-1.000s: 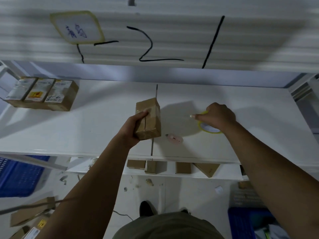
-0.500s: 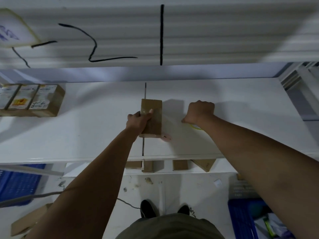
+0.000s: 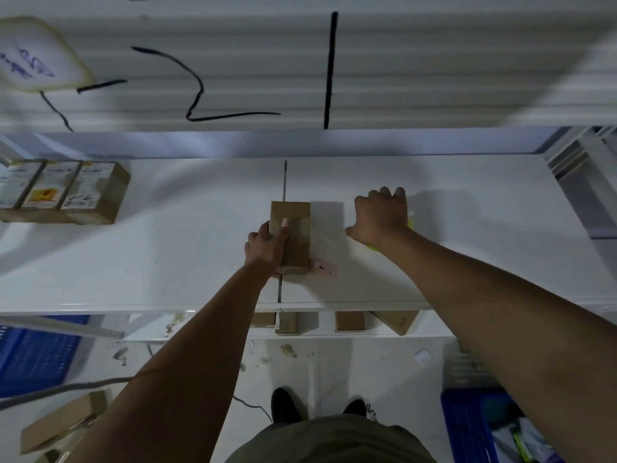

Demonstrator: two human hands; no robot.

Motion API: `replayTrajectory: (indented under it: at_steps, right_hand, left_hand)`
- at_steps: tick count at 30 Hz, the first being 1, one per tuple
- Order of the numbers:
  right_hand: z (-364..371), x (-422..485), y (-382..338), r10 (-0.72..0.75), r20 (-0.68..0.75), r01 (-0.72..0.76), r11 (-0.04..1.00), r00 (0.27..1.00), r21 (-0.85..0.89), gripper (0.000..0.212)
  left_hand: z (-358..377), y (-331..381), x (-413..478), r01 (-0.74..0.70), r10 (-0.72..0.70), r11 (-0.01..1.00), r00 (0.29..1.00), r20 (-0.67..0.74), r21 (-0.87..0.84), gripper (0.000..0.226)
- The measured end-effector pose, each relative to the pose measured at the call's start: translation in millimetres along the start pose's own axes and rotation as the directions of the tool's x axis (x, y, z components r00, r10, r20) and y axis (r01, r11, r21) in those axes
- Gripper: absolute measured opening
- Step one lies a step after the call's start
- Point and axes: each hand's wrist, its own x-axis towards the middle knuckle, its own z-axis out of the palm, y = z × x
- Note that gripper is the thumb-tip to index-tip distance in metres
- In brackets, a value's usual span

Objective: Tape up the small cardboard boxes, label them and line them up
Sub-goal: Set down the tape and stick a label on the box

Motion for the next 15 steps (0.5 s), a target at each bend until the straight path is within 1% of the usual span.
replayTrajectory:
  at_steps: [2,4,6,8,10,12,15]
  right_hand:
    - [2,-4,-9,-0.097,-0.103,0.105,0.992,0.99,0.073,0.041]
    - [1,-12,-22,-0.215,-0.173,0.247,0.95,0.961,0.189,0.026]
    - [1,-24,-37,-0.288,-0.171,0.325,0.908,0.942,0.263,0.017]
    - [2,-37,-55,-0.311,-0.086,0.323,0.908,0.946,0.269,0.02]
    - [12,-48,-67,-0.272,-0.004,0.26,0.916,0.962,0.306,0.025]
    - [28,-58,-73,-0.21,0.02,0.186,0.904,0.978,0.384,0.029]
    - [51,-72,-78,-0.142,0.032,0.114,0.892,0.989,0.438,0.034]
  left_hand:
    - [0,0,1,0.006,-0.006,1.0,1.0,0.001,0.012,0.091]
    - [0,2,1,0.003,-0.003,1.0,1.0,0.004,0.021,0.082]
    - [0,2,2,-0.002,0.001,1.0,1.0,0.002,0.023,0.08]
    - [0,1,2,-0.006,0.006,1.0,1.0,0.003,0.016,0.079]
    - [0,-1,2,-0.01,0.01,1.0,1.0,0.004,0.003,0.079]
    - [1,-1,3,-0.012,0.012,1.0,1.0,0.001,-0.008,0.078]
    - [3,-3,4,-0.013,0.013,1.0,1.0,0.004,-0.01,0.078]
